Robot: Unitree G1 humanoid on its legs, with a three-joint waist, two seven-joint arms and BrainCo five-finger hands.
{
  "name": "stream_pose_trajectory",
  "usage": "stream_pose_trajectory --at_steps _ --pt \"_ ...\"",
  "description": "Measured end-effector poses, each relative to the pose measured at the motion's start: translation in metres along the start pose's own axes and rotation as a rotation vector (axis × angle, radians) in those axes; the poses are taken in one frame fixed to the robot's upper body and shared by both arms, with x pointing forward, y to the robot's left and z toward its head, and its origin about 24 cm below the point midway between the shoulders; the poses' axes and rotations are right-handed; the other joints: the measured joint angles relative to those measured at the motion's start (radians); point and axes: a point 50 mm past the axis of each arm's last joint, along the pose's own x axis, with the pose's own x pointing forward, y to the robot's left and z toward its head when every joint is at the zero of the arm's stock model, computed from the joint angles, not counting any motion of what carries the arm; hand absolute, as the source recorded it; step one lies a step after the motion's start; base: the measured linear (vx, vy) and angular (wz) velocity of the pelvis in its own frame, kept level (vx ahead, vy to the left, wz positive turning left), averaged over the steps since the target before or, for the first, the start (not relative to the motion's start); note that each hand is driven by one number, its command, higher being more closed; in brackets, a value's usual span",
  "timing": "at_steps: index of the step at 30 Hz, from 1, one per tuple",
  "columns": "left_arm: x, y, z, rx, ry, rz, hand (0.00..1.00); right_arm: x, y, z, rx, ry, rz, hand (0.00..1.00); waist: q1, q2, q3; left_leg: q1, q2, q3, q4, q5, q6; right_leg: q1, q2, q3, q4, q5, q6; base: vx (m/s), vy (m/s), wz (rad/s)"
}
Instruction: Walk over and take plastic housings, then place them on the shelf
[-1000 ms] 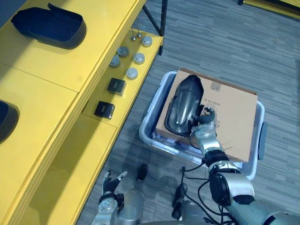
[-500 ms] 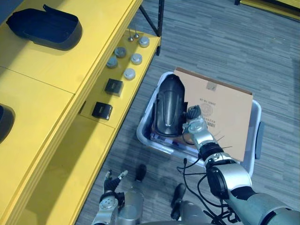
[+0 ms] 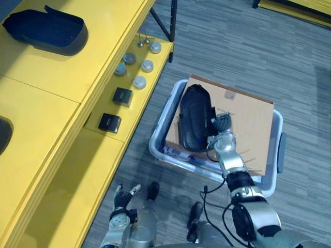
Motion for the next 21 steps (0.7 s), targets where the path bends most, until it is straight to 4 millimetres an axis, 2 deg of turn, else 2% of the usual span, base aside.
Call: stream_pose_trajectory --at_steps 3,5,7,9,10,12,13,17,21 --pt "-0.002 -0.01 0.034 -0.027 -0.152 -0.043 0.0 -0.006 -0.012 0.006 0.029 -0.049 -0.058 1.0 -0.02 0.001 -0.011 0.013 0.0 -0.003 -0.014 0.0 0.0 0.006 0.002 0.0 -0.001 -0.002 0.003 0.0 0.0 0.0" --pt "-0.008 -0.019 0.054 -0.046 -0.242 -0.079 0.0 -0.012 -0.021 0.007 0.047 -0.083 -0.096 1.0 -0.02 0.001 -0.033 0.013 0.0 -0.002 -0.016 -0.001 -0.001 0.008 0.001 0.0 -0.007 -0.002 0.003 0.0 0.0 0.0" --pt "-0.018 -0.026 0.085 -0.103 -0.376 -0.102 0.0 -0.019 -0.025 0.013 0.071 -0.127 -0.112 1.0 -0.023 0.002 -0.056 0.017 -0.005 -0.001 -0.017 -0.001 0.0 0.013 0.0 -0.002 -0.011 -0.004 0.006 0.05 0.002 0.0" --pt "-0.025 -0.027 0.103 -0.147 -0.455 -0.097 0.0 -0.024 -0.024 0.021 0.075 -0.169 -0.112 1.0 -0.024 0.002 -0.068 0.018 -0.005 -0.001 -0.017 0.0 0.0 0.015 0.0 -0.002 -0.012 -0.005 0.006 0.04 -0.006 -0.01" --pt "-0.032 -0.027 0.119 -0.191 -0.524 -0.09 0.0 -0.028 -0.021 0.031 0.078 -0.219 -0.102 1.0 -0.03 0.001 -0.079 0.024 -0.006 -0.001 -0.016 0.0 0.0 0.02 0.0 -0.002 -0.013 -0.006 0.006 0.04 -0.012 -0.01" --pt "-0.039 -0.026 0.134 -0.234 -0.592 -0.076 0.0 -0.033 -0.017 0.042 0.09 -0.272 -0.086 1.0 -0.045 0.001 -0.079 0.04 -0.007 -0.002 -0.017 0.0 0.0 0.033 -0.001 -0.003 -0.018 -0.006 0.006 0.0 0.0 0.0" --pt "-0.046 -0.027 0.148 -0.262 -0.653 -0.073 0.0 -0.04 -0.014 0.054 0.096 -0.338 -0.072 1.0 -0.047 0.004 -0.085 0.05 -0.008 -0.001 -0.019 -0.001 -0.001 0.042 -0.001 -0.001 -0.022 -0.006 0.006 0.0 0.0 0.0" --pt "-0.055 -0.036 0.174 -0.272 -0.768 -0.093 0.0 -0.055 -0.006 0.074 0.122 -0.454 -0.033 1.0 -0.048 0.009 -0.117 0.064 -0.005 0.011 -0.03 -0.001 0.0 0.044 0.0 0.011 -0.025 -0.005 0.006 -0.03 0.004 -0.1" --pt "-0.061 -0.048 0.188 -0.261 -0.832 -0.123 0.0 -0.071 0.003 0.094 0.157 -0.553 0.016 1.0 -0.058 0.007 -0.136 0.07 -0.004 0.017 -0.031 -0.001 0.0 0.044 0.0 0.016 -0.023 -0.003 0.007 -0.03 0.007 -0.06"
